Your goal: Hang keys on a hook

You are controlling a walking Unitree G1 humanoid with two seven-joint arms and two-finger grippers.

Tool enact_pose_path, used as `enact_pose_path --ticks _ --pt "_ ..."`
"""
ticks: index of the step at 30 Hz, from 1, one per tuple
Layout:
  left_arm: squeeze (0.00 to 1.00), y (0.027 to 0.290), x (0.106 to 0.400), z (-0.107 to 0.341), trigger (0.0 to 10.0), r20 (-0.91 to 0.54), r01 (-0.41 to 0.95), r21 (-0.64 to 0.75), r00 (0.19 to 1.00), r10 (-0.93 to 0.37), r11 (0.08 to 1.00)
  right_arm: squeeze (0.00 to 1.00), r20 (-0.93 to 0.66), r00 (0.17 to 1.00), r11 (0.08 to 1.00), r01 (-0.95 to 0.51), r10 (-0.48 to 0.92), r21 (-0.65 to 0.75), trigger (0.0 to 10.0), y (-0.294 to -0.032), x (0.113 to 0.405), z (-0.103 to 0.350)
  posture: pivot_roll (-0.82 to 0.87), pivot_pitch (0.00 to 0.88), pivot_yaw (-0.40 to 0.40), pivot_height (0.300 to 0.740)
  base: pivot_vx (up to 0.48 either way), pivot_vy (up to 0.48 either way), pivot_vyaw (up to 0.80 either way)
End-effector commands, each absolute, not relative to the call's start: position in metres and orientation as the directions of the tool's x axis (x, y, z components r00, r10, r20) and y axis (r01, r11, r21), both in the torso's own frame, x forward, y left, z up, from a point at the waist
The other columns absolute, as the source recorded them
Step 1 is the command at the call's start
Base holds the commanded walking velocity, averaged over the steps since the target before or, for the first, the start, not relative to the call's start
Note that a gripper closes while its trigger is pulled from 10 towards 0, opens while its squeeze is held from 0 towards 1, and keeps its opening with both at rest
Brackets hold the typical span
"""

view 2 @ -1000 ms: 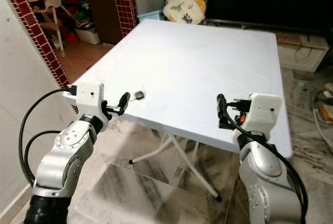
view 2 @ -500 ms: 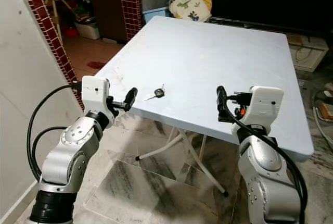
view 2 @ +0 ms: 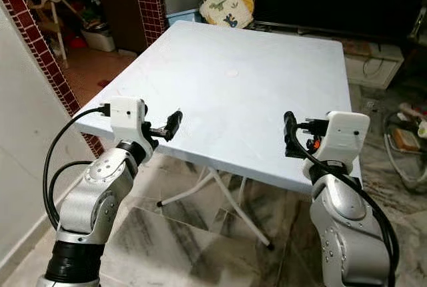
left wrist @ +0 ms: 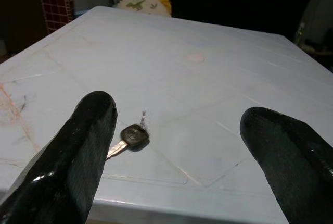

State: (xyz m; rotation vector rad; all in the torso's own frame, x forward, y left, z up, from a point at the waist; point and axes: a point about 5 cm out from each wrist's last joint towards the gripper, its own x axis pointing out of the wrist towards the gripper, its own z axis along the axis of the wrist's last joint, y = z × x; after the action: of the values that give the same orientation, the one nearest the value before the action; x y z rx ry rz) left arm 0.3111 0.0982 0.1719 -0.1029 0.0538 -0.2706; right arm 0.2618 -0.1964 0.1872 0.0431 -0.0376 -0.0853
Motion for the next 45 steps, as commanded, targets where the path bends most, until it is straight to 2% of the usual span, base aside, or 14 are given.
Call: enact_pose_path --ticks 1,8,27,37,45 --pt "0.0 0.105 0.312 0.171 10.0 -0.048 0.236 -0.097 0.969 -0.241 0.967 0.0 0.034 0.998 0.998 0.053 -0.054 0.039 10.0 -0.191 0.263 0.188 0.03 0.0 0.008 0.74 0.0 -0.472 0.0" --pt "0.0 0.116 0.313 0.17 10.0 -0.039 0.166 -0.072 0.985 -0.169 0.984 0.0 0.033 0.999 0.999 0.027 -0.028 0.039 10.0 -0.186 0.263 0.187 0.03 0.0 0.006 0.74 0.0 -0.055 0.08" --pt "0.0 0.119 0.318 0.17 10.0 -0.047 0.137 -0.068 0.989 -0.141 0.988 0.0 0.053 0.999 0.999 -0.011 0.009 0.038 10.0 -0.177 0.271 0.191 0.04 0.0 0.006 0.74 0.0 0.0 0.75" --pt "0.0 0.117 0.319 0.172 10.0 -0.034 0.163 -0.103 0.985 -0.167 0.981 0.0 0.056 0.998 0.999 -0.01 0.008 0.032 10.0 -0.175 0.273 0.191 0.04 0.0 0.005 0.74 0.0 0.0 0.0" --pt "0.0 0.114 0.318 0.171 10.0 -0.04 0.17 -0.126 0.984 -0.176 0.977 0.0 0.061 0.998 0.999 -0.027 0.025 0.02 10.0 -0.172 0.274 0.192 0.04 0.0 0.003 0.74 0.325 0.0 0.0"
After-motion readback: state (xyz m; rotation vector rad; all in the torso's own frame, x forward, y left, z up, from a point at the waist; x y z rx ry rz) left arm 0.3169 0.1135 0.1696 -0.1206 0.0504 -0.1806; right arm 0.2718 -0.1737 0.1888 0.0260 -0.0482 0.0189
